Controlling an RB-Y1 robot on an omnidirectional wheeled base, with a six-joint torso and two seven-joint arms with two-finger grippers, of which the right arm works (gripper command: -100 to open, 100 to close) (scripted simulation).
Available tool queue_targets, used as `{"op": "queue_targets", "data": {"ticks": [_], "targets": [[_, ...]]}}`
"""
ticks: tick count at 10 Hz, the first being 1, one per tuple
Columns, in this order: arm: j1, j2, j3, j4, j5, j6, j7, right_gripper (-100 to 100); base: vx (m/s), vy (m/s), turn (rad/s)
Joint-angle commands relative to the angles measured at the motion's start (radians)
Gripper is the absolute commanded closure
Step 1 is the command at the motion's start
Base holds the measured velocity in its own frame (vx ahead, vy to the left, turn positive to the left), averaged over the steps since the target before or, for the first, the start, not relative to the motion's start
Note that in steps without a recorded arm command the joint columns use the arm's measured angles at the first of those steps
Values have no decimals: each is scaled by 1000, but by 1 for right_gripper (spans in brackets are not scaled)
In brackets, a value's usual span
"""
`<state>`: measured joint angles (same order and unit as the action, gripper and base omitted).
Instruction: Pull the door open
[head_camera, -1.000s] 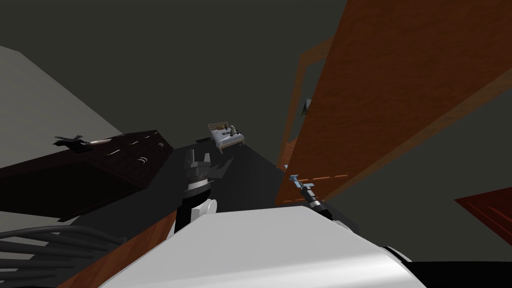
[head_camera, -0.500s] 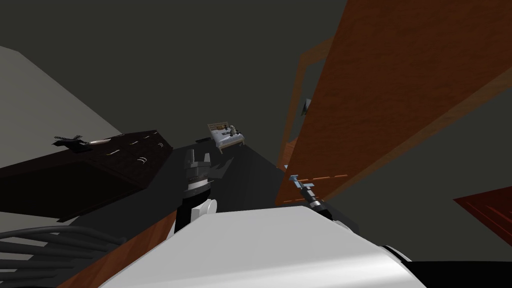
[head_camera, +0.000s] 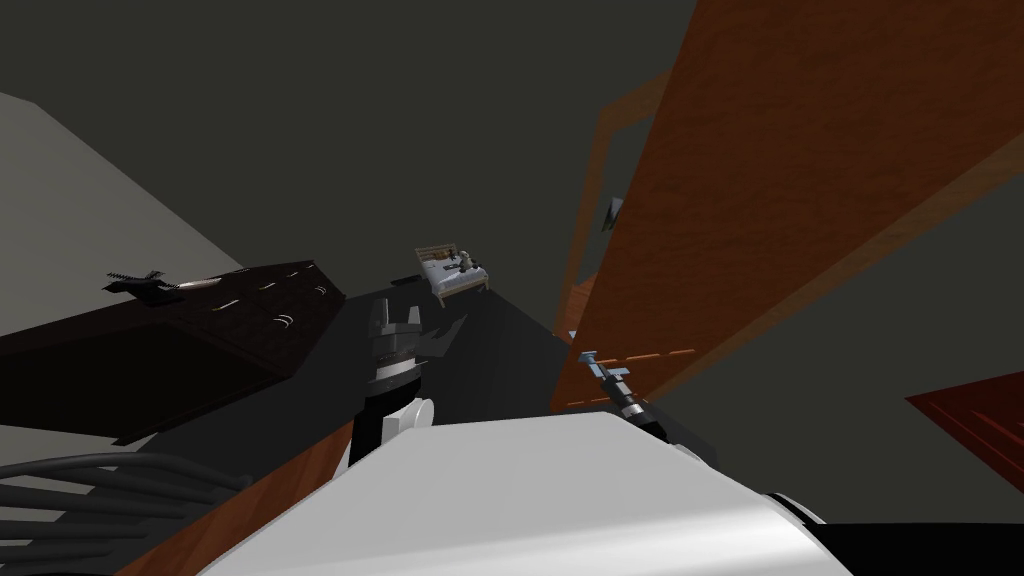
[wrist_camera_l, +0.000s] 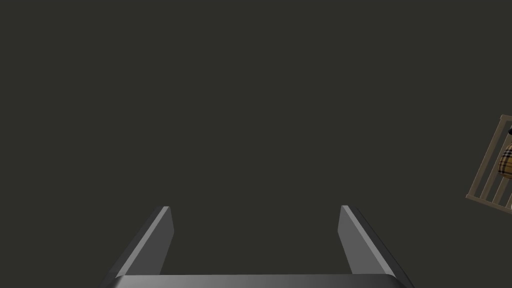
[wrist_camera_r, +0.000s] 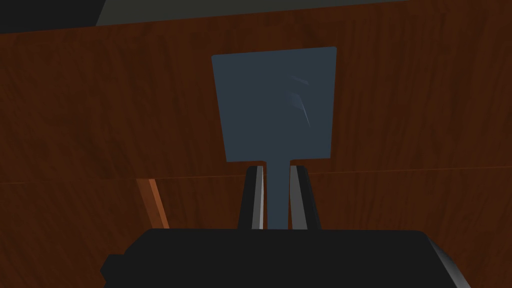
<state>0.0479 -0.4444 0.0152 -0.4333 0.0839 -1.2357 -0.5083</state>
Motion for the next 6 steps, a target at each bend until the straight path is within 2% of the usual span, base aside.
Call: {"op": "queue_targets", "data": {"ticks": [1,6], "targets": [[6,0,1,-9,1,3,-1,100,0,0,0],[6,0,1,-9,1,3,-1,100,0,0,1]]}}
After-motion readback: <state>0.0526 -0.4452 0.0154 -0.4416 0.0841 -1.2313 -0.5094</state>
